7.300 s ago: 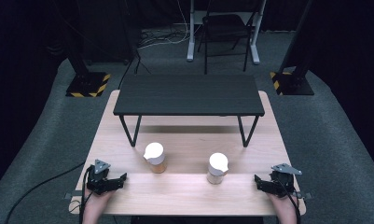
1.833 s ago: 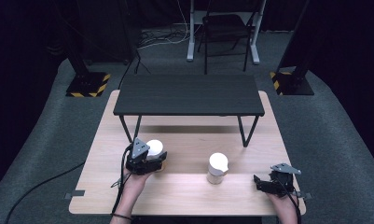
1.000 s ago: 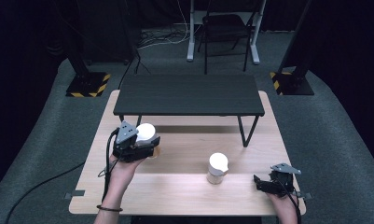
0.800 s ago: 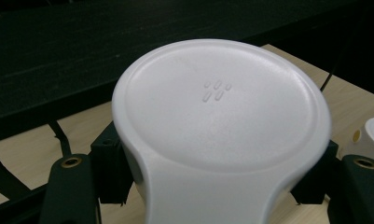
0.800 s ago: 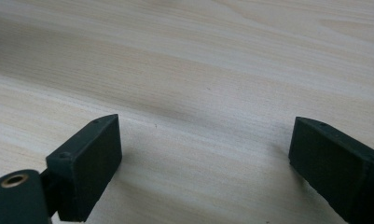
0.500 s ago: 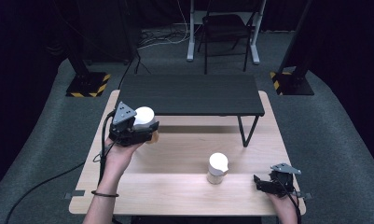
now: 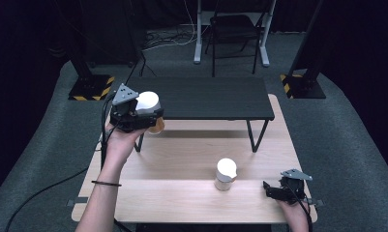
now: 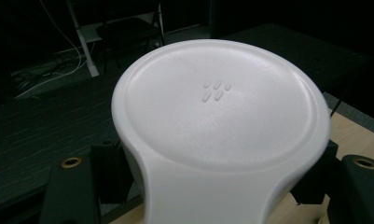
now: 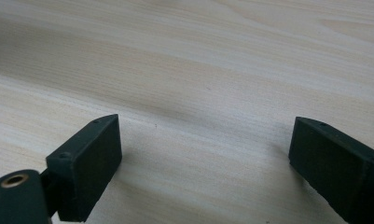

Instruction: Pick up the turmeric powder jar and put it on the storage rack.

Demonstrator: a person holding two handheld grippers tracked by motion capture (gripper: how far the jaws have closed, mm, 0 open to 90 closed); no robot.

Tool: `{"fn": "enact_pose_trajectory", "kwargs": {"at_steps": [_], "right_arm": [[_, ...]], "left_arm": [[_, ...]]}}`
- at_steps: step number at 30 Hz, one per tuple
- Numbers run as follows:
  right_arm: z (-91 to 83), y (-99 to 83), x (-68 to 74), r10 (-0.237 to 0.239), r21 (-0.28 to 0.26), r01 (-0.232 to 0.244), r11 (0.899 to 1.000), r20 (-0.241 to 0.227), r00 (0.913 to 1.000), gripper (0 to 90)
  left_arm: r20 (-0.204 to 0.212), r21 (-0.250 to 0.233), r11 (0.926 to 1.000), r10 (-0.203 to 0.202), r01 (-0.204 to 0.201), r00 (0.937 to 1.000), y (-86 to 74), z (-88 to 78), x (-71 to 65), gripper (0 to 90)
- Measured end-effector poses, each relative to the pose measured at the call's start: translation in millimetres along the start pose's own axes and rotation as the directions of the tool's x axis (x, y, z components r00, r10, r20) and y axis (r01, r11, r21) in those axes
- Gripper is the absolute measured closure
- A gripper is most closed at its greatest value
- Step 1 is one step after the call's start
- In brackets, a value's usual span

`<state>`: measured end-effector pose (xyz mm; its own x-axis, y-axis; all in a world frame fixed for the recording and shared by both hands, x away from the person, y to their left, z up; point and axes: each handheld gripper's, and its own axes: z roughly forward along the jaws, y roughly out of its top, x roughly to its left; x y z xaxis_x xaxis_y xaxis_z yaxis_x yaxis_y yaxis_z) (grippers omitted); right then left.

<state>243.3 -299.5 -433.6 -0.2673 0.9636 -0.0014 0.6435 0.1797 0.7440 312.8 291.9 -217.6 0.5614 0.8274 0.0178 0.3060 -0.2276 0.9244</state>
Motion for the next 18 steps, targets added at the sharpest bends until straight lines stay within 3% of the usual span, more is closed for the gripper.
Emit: {"fn": "enact_pose_trajectory", "kwargs": {"at_steps": [18], "right_arm": [[0.1,0.0,0.1,0.000,0.000,0.000,1.000,0.001,1.0000,8.6]], "left_arm": [[-0.026,0.025,0.9996,0.013,-0.012,0.9996,42.6,25.9,5.1,30.0]]}}
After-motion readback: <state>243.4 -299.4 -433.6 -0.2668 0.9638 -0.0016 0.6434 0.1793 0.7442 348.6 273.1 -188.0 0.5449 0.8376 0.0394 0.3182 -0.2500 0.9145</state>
